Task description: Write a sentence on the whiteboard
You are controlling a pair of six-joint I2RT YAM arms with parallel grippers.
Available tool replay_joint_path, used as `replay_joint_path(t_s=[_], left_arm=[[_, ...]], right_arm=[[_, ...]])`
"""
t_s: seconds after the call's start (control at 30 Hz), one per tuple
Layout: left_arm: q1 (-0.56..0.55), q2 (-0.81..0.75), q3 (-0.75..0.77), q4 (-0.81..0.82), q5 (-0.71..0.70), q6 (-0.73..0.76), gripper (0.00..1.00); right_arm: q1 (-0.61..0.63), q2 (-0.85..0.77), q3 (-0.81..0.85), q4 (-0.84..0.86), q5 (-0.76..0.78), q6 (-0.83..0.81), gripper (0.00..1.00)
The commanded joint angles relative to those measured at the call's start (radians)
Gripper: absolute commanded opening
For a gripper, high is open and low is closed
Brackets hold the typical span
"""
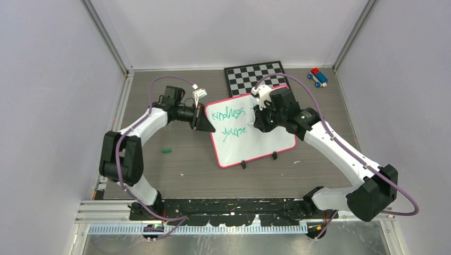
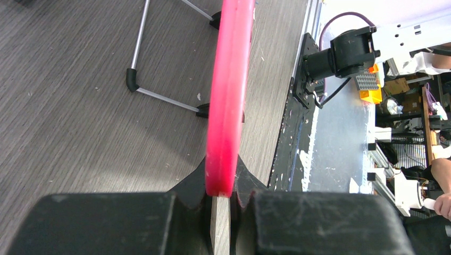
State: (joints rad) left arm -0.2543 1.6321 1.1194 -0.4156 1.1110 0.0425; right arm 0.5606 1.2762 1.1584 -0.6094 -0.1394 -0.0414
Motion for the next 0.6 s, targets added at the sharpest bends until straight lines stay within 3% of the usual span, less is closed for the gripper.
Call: replay_joint_path(t_s=[0.0, 0.57], left_arm=[[-0.005, -0.018, -0.005, 0.006, -0.008, 0.018, 0.00], [-0.005, -0.008, -0.001, 0.010, -0.009, 0.019, 0.00]], right_arm=[[-0.003, 0.006, 0.036, 0.055, 0.030, 0.014, 0.00], [-0.002, -0.004, -0.038, 0.014, -0.007, 0.004, 0.00]])
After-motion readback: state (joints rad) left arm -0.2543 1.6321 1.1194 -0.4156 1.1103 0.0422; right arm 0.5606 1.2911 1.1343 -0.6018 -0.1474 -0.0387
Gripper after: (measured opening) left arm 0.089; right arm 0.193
